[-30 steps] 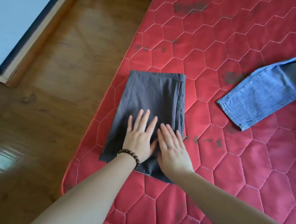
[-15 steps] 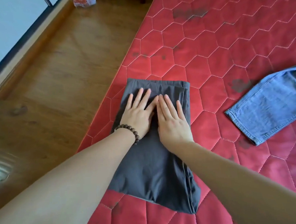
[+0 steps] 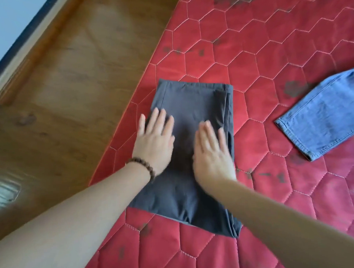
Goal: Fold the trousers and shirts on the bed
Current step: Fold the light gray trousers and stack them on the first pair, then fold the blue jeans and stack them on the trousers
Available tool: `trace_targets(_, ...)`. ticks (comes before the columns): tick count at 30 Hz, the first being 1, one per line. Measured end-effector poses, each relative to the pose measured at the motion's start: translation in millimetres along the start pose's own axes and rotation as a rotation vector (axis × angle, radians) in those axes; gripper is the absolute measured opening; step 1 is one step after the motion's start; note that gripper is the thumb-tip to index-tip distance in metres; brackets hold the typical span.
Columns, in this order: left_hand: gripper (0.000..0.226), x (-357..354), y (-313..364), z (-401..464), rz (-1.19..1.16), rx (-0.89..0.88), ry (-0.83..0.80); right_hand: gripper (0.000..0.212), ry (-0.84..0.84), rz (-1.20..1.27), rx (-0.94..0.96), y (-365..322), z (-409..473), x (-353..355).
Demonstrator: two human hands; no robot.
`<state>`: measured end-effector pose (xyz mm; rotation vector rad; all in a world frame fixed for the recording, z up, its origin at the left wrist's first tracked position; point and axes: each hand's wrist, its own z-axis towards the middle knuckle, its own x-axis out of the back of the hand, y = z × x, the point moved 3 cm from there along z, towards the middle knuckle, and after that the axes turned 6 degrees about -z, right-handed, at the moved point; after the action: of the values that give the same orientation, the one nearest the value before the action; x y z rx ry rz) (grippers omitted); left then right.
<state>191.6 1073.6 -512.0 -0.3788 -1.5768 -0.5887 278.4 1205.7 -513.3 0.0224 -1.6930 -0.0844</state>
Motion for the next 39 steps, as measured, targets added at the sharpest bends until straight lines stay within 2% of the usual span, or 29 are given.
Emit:
trace_targets(2,0.057,-8.5,13.7,-43.8,0.008,-0.134,-0.06,0.068,-0.007,0.057,0.177,-29.6,-37.4,-7.0)
trace_targets(4,0.063,-17.6,9.0,-69.2,0.059,-0.17,-0.139,0.071,-0.055,0.101,0.201,-31.3,-62.6,-18.2)
trace_targets(8,0.066,-20.6,-4.4,-71.2,0.073,-0.126,-0.165,0.084,-0.105,0.106,0.051,12.3,-82.5,-37.0)
trace_targets(12,0.062,-13.8,19.6,-65.4,0.011,0.046,-0.18,0.081,-0.204,0.163,0.067,18.4,-83.8,-36.2)
trace_targets(14,0.059,-7.1,45.7,-57.4,-0.055,0.108,-0.139,0.073,-0.154,0.255,0.097,23.6,-84.5,-28.5)
trace_targets(16,0.055,-1.9,82.0,-46.3,-0.115,0.076,-0.098,0.066,-0.084,0.354,0.069,45.4,-94.1,-18.7)
trace_targets(19,0.05,1.6,147.3,-30.2,-0.225,-0.048,-0.037,0.062,0.017,0.417,-0.139,110.2,-128.1,-19.2)
trace_targets(22,0.047,-0.1,217.1,-19.6,-0.319,-0.167,-0.006,0.059,-0.028,0.373,-0.41,192.8,-178.1,-32.2)
trace_targets(26,0.047,-17.9,307.5,-15.6,-0.377,-0.27,-0.067,0.064,-0.082,0.31,-0.674,291.9,-251.2,-44.2)
trace_targets(30,0.051,-37.5,394.2,-6.9,-0.368,-0.426,-0.152,0.069,0.008,0.19,-0.839,374.6,-301.6,-41.1)
trace_targets(33,0.059,-49.5,462.0,6.0,-0.386,-0.49,-0.194,0.081,0.092,0.086,-0.913,436.3,-325.5,-36.0)
trace_targets(37,0.079,-54.3,546.8,28.9,-0.427,-0.571,-0.164,0.097,0.215,-0.052,-0.975,497.7,-341.2,-27.0)
trace_targets(39,0.089,-52.6,582.6,42.4,-0.462,-0.585,-0.144,0.106,0.187,-0.091,-1.078,519.9,-347.0,-24.4)
